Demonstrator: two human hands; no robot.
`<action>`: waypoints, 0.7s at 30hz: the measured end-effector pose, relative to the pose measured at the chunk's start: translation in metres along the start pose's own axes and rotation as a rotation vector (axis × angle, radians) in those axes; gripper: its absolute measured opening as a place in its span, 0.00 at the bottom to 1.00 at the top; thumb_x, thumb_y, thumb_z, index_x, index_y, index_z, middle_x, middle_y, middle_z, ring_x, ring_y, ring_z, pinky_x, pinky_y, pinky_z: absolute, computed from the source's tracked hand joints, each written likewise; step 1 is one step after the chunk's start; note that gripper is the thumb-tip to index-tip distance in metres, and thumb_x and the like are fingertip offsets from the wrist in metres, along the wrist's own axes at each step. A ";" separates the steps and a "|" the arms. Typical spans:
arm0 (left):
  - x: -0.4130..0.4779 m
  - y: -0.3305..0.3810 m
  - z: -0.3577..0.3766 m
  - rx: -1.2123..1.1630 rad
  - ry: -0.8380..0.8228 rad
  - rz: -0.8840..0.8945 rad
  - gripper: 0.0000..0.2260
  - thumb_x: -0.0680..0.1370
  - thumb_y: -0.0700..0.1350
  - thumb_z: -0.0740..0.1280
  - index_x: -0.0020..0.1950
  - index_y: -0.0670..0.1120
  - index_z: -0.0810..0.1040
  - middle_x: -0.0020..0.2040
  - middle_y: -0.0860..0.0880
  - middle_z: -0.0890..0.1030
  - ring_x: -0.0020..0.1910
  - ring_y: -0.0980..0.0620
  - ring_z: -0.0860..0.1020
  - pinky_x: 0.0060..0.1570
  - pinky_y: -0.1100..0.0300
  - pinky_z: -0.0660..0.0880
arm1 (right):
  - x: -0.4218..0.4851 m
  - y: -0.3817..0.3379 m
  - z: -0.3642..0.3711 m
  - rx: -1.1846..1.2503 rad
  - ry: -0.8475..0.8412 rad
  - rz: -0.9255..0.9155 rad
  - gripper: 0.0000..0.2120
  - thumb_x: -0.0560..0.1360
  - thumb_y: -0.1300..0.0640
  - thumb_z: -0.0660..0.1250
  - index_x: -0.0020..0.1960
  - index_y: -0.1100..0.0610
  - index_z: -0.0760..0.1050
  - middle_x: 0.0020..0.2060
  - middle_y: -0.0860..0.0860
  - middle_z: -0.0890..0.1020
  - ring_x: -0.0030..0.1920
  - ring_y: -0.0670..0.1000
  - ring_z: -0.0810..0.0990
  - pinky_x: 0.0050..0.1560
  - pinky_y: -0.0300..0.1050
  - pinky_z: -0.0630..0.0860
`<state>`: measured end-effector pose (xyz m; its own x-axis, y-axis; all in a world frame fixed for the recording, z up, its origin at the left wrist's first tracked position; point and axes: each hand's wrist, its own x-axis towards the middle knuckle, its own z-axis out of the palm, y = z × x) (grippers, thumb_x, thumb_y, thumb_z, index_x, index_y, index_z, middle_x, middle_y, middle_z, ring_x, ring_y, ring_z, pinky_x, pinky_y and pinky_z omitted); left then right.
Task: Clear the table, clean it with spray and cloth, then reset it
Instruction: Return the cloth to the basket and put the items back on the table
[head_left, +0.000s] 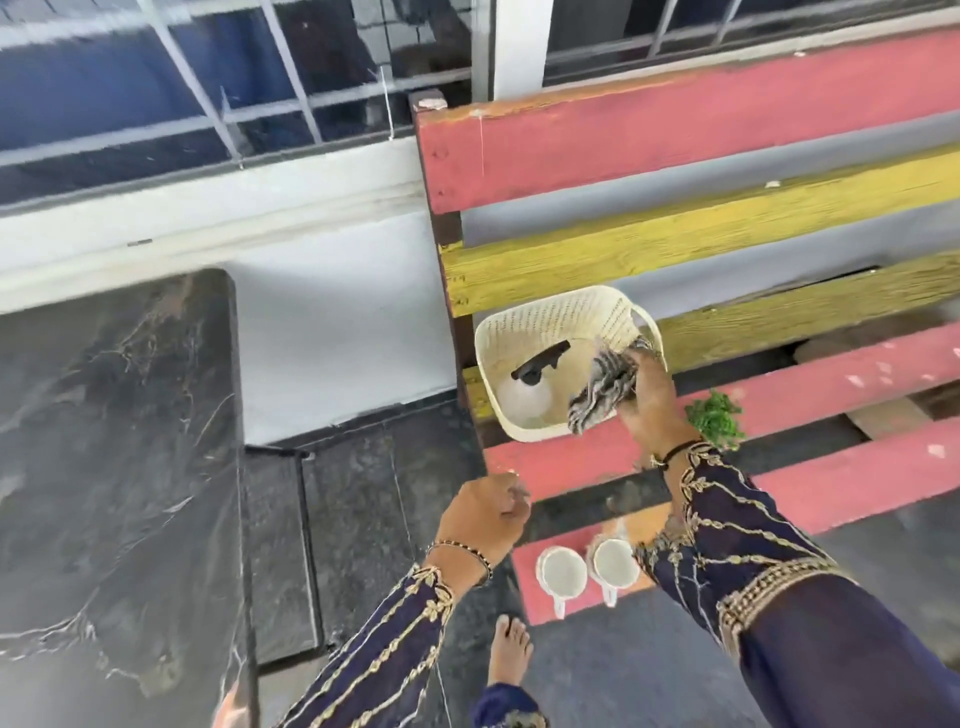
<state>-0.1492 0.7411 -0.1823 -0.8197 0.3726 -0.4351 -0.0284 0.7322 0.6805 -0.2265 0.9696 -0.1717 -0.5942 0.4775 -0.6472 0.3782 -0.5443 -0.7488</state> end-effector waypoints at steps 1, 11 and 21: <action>0.002 -0.004 0.007 0.012 -0.016 -0.021 0.10 0.78 0.44 0.63 0.54 0.43 0.81 0.52 0.46 0.85 0.52 0.48 0.83 0.54 0.54 0.78 | 0.006 0.004 -0.007 0.006 -0.001 -0.001 0.09 0.85 0.59 0.57 0.54 0.56 0.77 0.56 0.55 0.76 0.37 0.43 0.83 0.39 0.37 0.80; 0.019 -0.022 0.058 0.101 -0.174 -0.116 0.10 0.78 0.45 0.62 0.56 0.47 0.80 0.55 0.47 0.84 0.54 0.49 0.82 0.56 0.53 0.78 | -0.010 0.085 -0.074 0.087 0.031 0.037 0.05 0.82 0.64 0.62 0.51 0.61 0.77 0.54 0.62 0.83 0.56 0.58 0.84 0.55 0.44 0.82; 0.022 -0.033 0.114 0.434 -0.327 -0.169 0.19 0.80 0.49 0.59 0.72 0.51 0.64 0.60 0.41 0.79 0.58 0.39 0.80 0.54 0.48 0.77 | -0.029 0.160 -0.134 -0.639 -0.038 -0.024 0.13 0.74 0.62 0.75 0.58 0.55 0.81 0.55 0.51 0.86 0.58 0.52 0.83 0.62 0.48 0.76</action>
<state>-0.1011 0.7901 -0.2816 -0.6026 0.3366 -0.7236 0.1504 0.9384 0.3112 -0.0538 0.9611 -0.2919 -0.6283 0.4534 -0.6322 0.7059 -0.0095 -0.7083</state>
